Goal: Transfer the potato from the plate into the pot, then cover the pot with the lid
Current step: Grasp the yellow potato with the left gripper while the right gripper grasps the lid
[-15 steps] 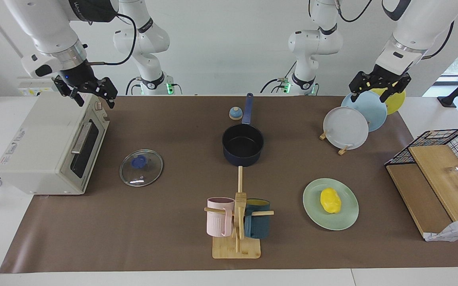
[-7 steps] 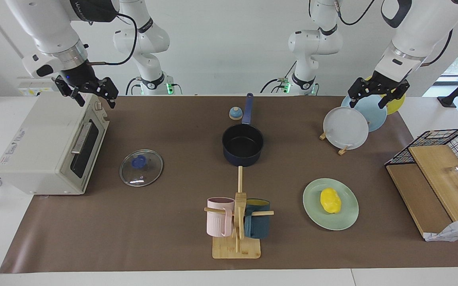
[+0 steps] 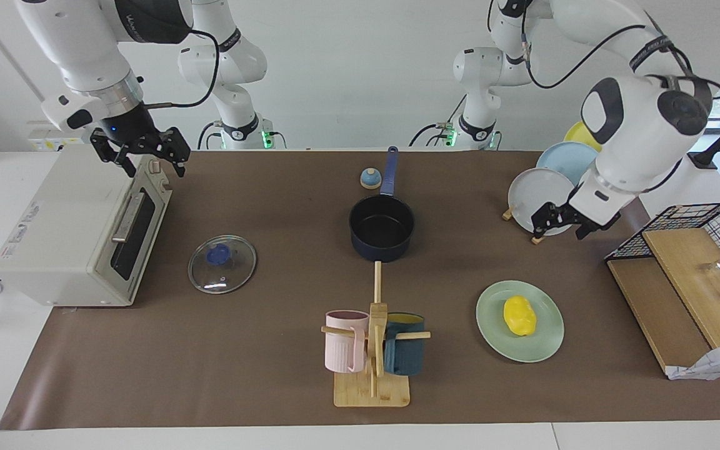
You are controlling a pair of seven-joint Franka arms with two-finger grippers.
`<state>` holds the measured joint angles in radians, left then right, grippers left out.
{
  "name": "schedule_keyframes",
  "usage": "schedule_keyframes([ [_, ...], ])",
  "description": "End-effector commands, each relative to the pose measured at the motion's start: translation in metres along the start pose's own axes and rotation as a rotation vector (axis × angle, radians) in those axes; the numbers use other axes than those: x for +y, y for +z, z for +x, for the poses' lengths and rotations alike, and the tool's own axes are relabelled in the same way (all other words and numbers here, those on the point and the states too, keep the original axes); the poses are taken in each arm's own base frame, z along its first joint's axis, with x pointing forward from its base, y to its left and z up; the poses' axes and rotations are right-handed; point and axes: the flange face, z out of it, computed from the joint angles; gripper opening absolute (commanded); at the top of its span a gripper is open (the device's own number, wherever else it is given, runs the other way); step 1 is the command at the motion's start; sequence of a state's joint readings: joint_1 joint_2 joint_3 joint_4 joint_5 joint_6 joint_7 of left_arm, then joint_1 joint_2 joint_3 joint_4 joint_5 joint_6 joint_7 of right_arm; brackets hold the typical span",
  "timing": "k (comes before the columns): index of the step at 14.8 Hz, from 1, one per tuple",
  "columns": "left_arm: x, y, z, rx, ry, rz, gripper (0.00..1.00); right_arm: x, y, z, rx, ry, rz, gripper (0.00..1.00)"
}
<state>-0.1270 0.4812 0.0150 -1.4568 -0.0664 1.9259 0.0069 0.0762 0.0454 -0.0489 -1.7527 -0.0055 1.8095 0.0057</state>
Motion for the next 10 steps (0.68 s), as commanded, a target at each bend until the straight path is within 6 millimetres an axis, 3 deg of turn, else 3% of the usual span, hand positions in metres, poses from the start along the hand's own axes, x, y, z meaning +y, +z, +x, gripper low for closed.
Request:
schedule_keyframes([
  [1,0.006,0.020,0.023,0.030,0.007,-0.018,1.00,-0.003,0.047,0.012,0.002,-0.028,0.016,1.00],
  [3,0.009,0.036,0.025,0.026,0.006,-0.020,1.00,-0.010,0.086,0.009,0.037,-0.096,0.014,1.00],
  [4,0.024,0.049,0.029,0.036,0.024,-0.019,1.00,-0.011,0.106,0.007,0.043,-0.111,0.015,1.00],
  [10,0.022,0.067,0.028,0.074,0.013,-0.006,1.00,-0.014,0.164,-0.020,0.045,-0.146,0.014,1.00],
])
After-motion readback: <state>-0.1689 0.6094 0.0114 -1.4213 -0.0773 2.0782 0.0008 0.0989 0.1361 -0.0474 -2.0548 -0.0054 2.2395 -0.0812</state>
